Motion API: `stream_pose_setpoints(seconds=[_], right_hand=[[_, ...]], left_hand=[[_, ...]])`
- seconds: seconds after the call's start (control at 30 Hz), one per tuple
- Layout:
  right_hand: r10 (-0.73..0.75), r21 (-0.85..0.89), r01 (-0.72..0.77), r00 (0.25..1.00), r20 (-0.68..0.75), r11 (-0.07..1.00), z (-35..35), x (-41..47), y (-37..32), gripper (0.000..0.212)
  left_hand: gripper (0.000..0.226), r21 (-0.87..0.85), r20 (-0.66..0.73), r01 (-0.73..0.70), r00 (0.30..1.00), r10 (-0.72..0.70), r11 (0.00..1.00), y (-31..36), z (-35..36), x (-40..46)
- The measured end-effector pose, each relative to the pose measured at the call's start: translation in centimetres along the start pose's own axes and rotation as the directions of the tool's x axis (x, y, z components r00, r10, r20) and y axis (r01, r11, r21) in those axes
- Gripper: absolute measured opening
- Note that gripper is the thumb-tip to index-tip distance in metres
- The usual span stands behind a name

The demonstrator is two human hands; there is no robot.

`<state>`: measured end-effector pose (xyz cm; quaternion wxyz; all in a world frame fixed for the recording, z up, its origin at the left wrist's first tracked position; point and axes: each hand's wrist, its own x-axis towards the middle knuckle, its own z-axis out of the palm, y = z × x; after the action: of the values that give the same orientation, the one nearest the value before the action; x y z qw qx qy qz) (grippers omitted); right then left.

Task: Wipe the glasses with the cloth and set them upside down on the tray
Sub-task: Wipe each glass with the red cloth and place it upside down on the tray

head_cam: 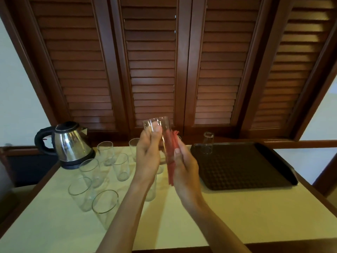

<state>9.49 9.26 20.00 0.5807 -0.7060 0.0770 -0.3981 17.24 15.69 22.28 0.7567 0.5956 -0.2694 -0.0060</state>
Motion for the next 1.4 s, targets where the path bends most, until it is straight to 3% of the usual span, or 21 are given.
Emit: stream_pose_setpoints(seconds=[0.1,0.17,0.27,0.4,0.5,0.6,0.7,0.83,0.93,1.0,1.1,1.2,1.3,1.4], right_hand=[[-0.070,-0.029,0.069,0.997,-0.041,0.997,0.2,0.2,-0.9,0.038],[-0.084,-0.030,0.082,0.995,-0.051,0.996,-0.4,2.0,-1.2,0.039],[0.040,0.021,-0.039,0.999,-0.003,0.999,-0.9,2.5,-0.5,0.039],[0.066,0.018,-0.066,0.997,0.047,0.998,-0.6,0.2,-1.6,0.038],[0.081,0.043,-0.082,0.997,0.011,0.996,-1.0,2.2,-1.8,0.039],[0.242,0.111,-0.249,0.968,0.071,0.962,-1.3,2.0,-1.2,0.036],[0.347,0.170,-0.364,0.930,0.120,0.916,-1.3,0.1,-1.3,0.036],[0.315,0.199,-0.320,0.947,0.056,0.926,-1.4,1.5,-1.9,0.034],[0.488,0.393,-0.468,0.871,0.056,0.791,-2.2,1.8,-1.8,0.033],[0.592,0.467,-0.558,0.801,0.088,0.686,-2.7,1.1,-1.8,0.033],[0.651,0.496,-0.619,0.747,0.132,0.610,-2.6,0.5,-1.6,0.032],[0.668,0.494,-0.625,0.736,0.113,0.604,-2.2,0.7,-1.7,0.031],[0.653,0.480,-0.586,0.757,0.036,0.653,-2.5,1.5,-2.2,0.034],[0.651,0.460,-0.574,0.759,-0.011,0.678,-2.5,2.1,-2.7,0.038]], left_hand=[[0.040,-0.002,-0.019,0.022,1.000,-0.022,1.000,-0.2,-0.1,0.7],[0.039,0.020,0.050,0.035,0.998,-0.035,0.999,-0.7,0.2,-0.7],[0.045,0.073,0.112,-0.032,0.993,0.023,0.997,-1.2,0.3,-1.3],[0.044,0.089,-0.010,-0.057,0.998,0.058,0.994,-0.6,-0.1,1.2],[0.036,0.089,0.075,-0.035,0.997,0.029,0.995,-1.3,-0.1,-0.7],[0.044,0.131,0.116,-0.086,0.991,0.071,0.988,-0.7,0.1,-1.0],[0.042,0.000,-0.041,-0.029,0.999,0.029,1.000,0.2,0.1,0.8],[0.047,0.016,0.039,0.040,0.998,-0.040,0.999,-0.9,-0.6,-1.1],[0.044,-0.022,0.159,0.102,0.982,-0.097,0.995,-0.3,-0.5,-1.6],[0.045,-0.131,0.081,0.124,0.990,-0.114,0.984,0.0,-0.5,-0.9],[0.056,-0.301,0.015,0.174,0.984,-0.178,0.938,-0.3,-0.6,0.1],[0.067,-0.370,-0.001,0.168,0.984,-0.181,0.914,-0.6,-0.3,-0.3],[0.086,-0.326,0.047,0.172,0.985,-0.166,0.929,-0.7,-0.8,0.0],[0.065,-0.255,0.056,0.155,0.988,-0.146,0.954,-0.1,-0.8,0.9]])
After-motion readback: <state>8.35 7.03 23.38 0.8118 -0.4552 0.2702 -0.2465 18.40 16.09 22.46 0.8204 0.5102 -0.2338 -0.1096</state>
